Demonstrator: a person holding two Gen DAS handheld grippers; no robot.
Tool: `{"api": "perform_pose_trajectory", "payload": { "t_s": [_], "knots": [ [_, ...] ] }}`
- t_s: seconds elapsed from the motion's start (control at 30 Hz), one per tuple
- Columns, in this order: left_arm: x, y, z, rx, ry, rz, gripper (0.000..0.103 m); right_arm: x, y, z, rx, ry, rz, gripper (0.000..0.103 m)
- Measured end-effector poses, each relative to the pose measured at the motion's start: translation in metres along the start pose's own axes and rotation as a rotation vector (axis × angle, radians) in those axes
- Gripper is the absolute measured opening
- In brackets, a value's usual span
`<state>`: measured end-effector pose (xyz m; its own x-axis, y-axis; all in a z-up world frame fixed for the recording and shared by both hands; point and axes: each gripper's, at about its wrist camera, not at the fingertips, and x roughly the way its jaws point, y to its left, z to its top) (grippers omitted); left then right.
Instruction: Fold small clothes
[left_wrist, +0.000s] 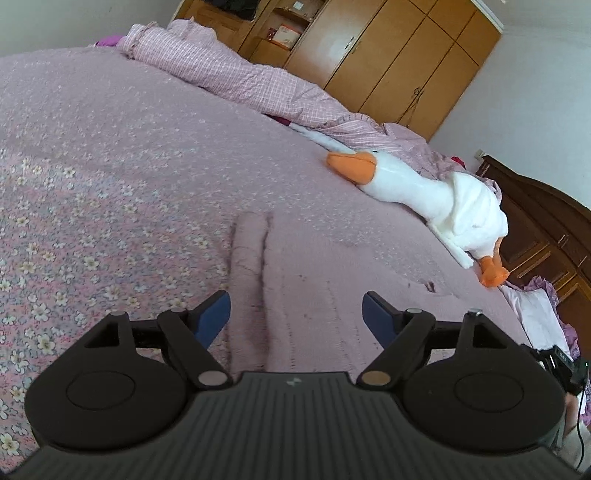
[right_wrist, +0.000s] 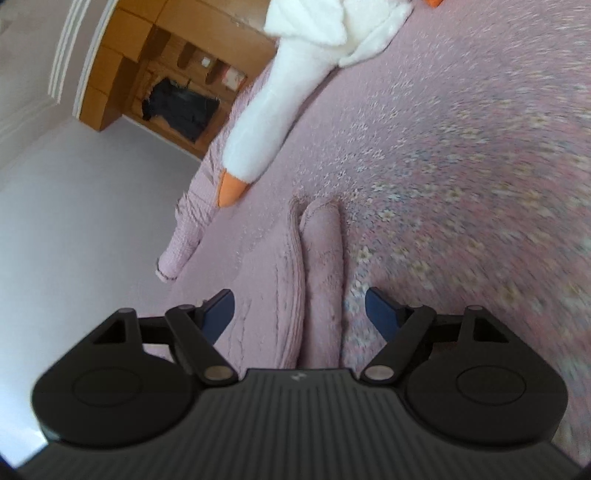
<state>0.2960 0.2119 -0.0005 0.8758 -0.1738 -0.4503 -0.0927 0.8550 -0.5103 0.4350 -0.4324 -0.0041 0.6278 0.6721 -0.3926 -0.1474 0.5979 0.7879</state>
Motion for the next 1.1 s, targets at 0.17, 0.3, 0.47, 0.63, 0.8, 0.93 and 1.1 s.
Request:
{"api": "perform_pose_trajectory", "payload": {
  "t_s": [0.17,0.3,0.47,0.63,0.8,0.93,1.1],
  "knots": [
    [0.004,0.006,-0.005,-0.004,0.009,0.006,0.084,0.013,0.003,0.004,-0.037,-0.019,-0.021,0.067],
    [0.008,0.004,-0.008,-0.008,0.011,0.0,0.084,0.013,0.0,0.006,-0.029,-0.024,-0.009,0.068],
    [0.017,-0.012,-0.011,-0.016,0.018,-0.027,0.084,0.025,-0.001,0.017,-0.004,0.014,0.012,0.068],
    [0.016,-0.035,-0.017,0.023,0.014,-0.056,0.084,0.049,0.008,0.028,-0.069,0.084,0.017,0.068],
    [0.013,-0.044,-0.02,0.057,0.024,-0.055,0.084,0.06,0.004,0.037,-0.038,0.119,0.062,0.068],
    [0.01,-0.037,-0.023,0.053,0.023,-0.054,0.084,0.063,-0.001,0.041,0.003,0.134,0.116,0.067],
    [0.01,-0.02,-0.027,0.02,0.029,-0.049,0.084,0.084,0.016,0.041,-0.051,0.205,0.092,0.067]
  ]
}}
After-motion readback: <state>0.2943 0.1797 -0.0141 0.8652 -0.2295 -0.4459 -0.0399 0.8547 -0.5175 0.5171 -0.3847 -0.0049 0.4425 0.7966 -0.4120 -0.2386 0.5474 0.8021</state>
